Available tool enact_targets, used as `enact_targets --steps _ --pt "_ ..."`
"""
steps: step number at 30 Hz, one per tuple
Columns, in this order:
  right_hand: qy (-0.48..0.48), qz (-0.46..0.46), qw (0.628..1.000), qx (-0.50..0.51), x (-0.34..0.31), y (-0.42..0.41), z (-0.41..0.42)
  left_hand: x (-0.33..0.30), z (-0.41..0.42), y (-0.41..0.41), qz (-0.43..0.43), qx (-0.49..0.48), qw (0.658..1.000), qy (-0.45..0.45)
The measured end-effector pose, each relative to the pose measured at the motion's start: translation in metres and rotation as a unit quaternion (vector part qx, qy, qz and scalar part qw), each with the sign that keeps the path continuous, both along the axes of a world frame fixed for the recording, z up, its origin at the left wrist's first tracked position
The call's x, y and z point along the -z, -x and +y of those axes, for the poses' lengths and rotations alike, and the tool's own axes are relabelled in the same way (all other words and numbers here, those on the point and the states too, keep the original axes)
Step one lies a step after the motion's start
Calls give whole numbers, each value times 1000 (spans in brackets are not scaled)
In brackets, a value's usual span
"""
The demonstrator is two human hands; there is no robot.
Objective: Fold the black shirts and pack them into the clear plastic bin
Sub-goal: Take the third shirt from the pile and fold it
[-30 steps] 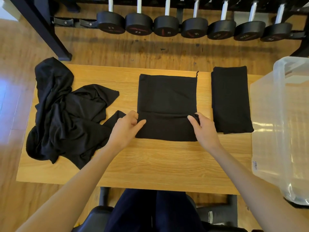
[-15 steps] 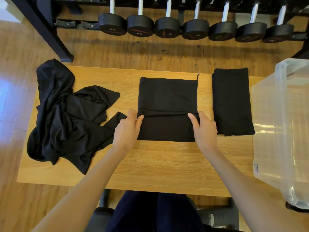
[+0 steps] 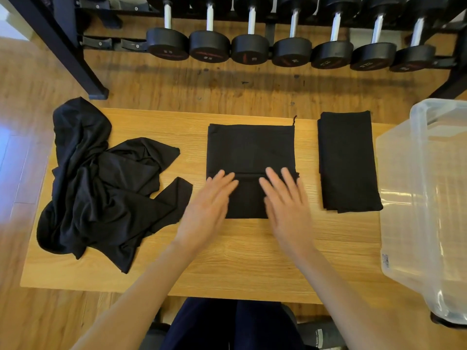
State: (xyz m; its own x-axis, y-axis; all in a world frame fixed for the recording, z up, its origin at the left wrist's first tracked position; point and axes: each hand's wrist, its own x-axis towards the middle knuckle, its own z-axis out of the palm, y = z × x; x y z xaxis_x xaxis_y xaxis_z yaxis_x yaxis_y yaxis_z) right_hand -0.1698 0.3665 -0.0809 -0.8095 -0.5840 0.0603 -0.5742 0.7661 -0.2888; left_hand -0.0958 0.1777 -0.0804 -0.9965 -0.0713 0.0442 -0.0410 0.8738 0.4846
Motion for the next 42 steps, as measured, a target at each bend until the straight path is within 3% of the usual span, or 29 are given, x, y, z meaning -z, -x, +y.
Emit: enact_targets --steps 2,5,12,17,20,27,37,42 --pt "-60 -27 997 -33 8 -7 -4 10 8 -4 -54 44 996 64" --pt "-114 -63 991 -9 18 -5 1 16 6 -10 -121 -7 987 101" --pt "-123 -64 990 -3 22 1 21 18 3 -12 -152 -12 980 130" --pt "66 -101 990 71 2 28 7 -3 -11 14 -73 -81 994 -3" --pt "154 -132 967 154 -9 67 -6 -14 -30 50 -67 -165 979 -103" --pt "174 -216 916 291 -14 133 -33 -17 -55 118 -115 -313 911 -243" --pt "76 -219 934 272 -12 152 -45 -12 -72 139 -208 -299 907 -213" --pt "138 -329 891 281 -25 163 -42 -22 -78 140 -216 -297 878 -305"
